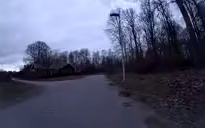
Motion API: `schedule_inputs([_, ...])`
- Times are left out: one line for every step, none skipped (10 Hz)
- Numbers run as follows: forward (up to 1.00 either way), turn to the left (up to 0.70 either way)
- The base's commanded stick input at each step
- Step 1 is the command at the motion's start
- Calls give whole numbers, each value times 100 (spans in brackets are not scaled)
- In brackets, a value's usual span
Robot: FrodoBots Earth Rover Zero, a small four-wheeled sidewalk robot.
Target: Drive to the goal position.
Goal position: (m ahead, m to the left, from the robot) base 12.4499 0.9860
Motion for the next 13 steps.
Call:
schedule_inputs([70, 0])
schedule_inputs([70, 0])
schedule_inputs([70, 0])
schedule_inputs([70, 0])
schedule_inputs([70, 0])
schedule_inputs([70, 0])
schedule_inputs([70, 0])
schedule_inputs([70, 0])
schedule_inputs([70, 0])
schedule_inputs([70, 0])
schedule_inputs([70, 0])
schedule_inputs([70, 0])
schedule_inputs([70, 0])
